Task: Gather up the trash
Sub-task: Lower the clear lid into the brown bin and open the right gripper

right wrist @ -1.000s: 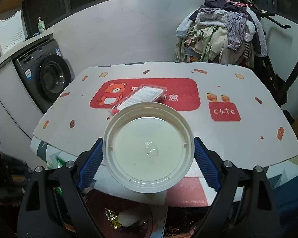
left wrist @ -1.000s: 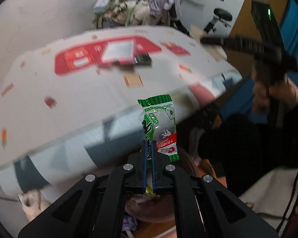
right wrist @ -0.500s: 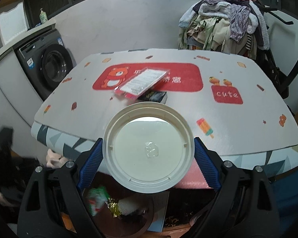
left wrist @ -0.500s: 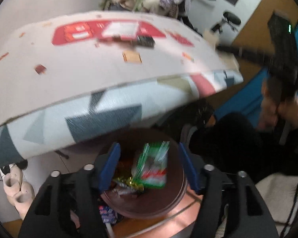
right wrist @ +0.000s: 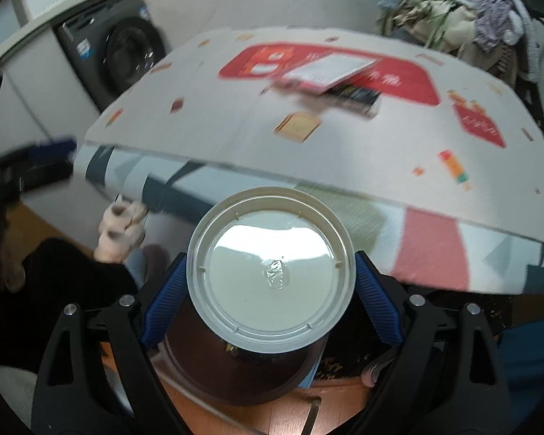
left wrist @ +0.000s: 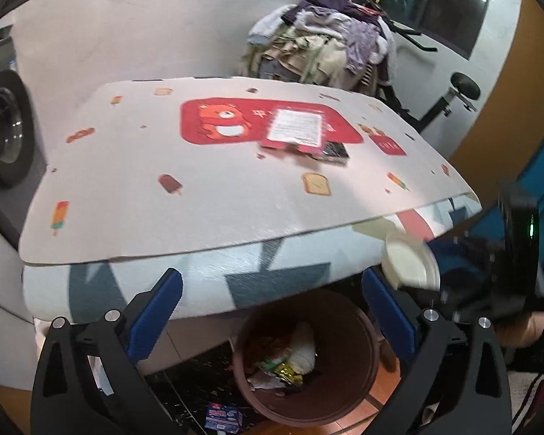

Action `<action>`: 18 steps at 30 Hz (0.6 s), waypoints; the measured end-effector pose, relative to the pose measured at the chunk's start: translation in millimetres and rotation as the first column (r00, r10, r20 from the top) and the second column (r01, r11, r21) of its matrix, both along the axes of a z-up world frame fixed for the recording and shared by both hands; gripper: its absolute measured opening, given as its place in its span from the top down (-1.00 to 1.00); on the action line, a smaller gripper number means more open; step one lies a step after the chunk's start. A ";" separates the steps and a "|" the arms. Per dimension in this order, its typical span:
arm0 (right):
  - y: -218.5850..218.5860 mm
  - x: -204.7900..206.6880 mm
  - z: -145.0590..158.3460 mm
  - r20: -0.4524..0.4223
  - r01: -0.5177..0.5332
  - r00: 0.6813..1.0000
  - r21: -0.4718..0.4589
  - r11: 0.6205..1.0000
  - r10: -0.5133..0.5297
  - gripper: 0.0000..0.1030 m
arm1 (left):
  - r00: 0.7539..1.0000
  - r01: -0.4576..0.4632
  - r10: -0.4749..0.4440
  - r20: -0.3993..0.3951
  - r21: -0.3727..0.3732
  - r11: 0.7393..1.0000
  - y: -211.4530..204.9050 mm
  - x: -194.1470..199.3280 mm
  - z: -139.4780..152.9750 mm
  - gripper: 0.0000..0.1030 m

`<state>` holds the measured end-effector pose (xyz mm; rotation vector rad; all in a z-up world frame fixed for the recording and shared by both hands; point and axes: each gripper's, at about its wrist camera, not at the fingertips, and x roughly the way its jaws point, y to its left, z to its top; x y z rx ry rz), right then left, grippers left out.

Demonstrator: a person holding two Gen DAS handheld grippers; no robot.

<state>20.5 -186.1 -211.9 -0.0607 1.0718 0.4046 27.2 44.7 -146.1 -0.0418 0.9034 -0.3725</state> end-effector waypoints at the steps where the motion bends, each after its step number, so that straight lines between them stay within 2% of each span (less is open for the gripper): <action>1: 3.7 -1.8 -3.6 -0.011 -0.010 1.000 -0.003 1.000 0.010 -0.70 | 1.000 -0.008 0.008 0.002 0.001 1.000 3.0 0.4 1.2 -0.88; 8: 20.1 -8.7 -26.8 -0.096 -0.065 0.993 -0.023 0.998 0.062 -0.70 | 0.999 -0.051 0.051 0.005 -0.002 0.999 15.9 5.5 3.1 -0.88; 14: 23.4 -9.3 -34.0 -0.125 -0.074 0.990 -0.024 0.997 0.071 -0.74 | 0.998 -0.056 0.056 -0.001 0.000 0.998 18.5 8.2 0.0 -0.88; 18: 26.1 -9.4 -36.9 -0.139 -0.085 0.987 -0.029 0.996 0.080 -0.83 | 0.998 -0.056 0.056 -0.002 -0.001 0.998 18.3 8.1 -0.1 -0.88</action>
